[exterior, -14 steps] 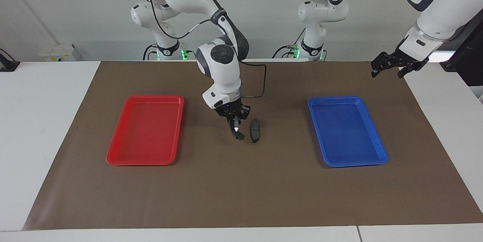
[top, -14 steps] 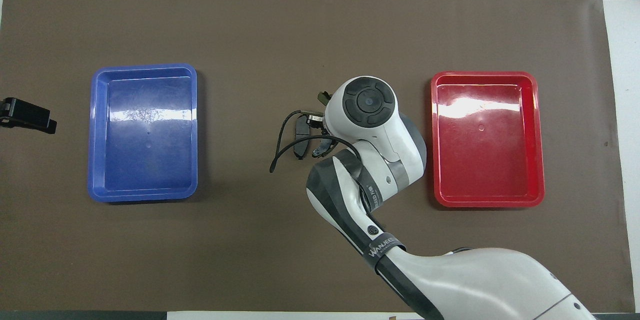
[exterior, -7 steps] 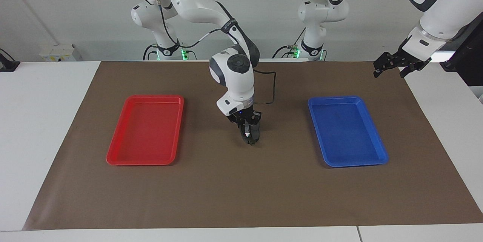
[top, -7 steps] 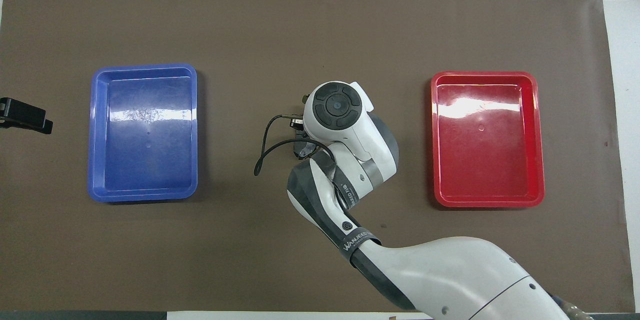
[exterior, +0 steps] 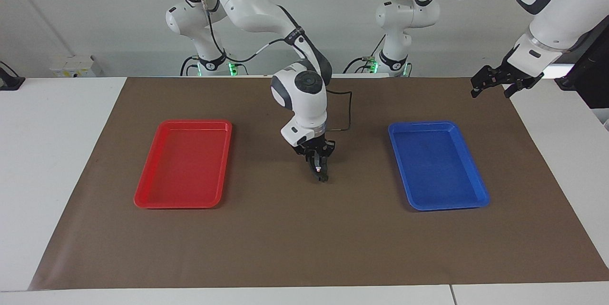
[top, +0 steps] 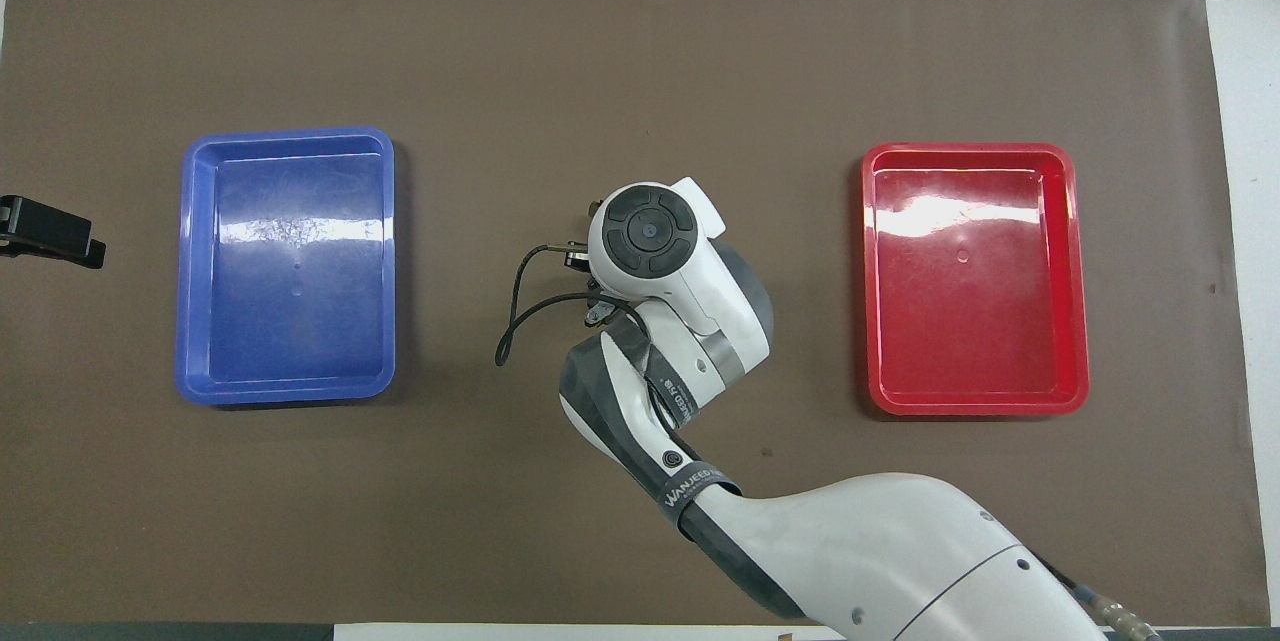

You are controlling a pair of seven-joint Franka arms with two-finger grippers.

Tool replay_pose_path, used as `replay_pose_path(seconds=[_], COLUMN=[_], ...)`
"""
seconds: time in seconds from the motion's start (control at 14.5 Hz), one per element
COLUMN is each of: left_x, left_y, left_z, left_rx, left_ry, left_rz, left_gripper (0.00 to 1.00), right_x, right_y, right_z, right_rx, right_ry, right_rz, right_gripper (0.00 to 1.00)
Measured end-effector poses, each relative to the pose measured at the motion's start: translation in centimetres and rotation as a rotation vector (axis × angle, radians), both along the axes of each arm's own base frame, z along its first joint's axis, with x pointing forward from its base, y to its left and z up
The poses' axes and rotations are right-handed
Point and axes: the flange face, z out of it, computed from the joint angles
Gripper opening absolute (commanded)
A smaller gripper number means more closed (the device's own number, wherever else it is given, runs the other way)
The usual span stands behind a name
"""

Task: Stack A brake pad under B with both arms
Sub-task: 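Lower the curved pad onto the small pad and open the right gripper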

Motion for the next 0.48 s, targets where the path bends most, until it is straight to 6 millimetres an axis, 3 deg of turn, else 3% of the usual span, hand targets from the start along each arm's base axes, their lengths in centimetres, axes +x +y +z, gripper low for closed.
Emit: replay_pose_path(seconds=[0.48], left_x=[0.0], left_y=[0.0], left_z=[0.0], left_rx=[0.0], left_ry=[0.0], left_rz=[0.0], left_gripper=[1.0], right_x=[-0.1], right_y=[0.17], right_z=[-0.47], right_rx=[-0.002], right_ry=[0.0], right_rz=[0.003], right_gripper=[0.01])
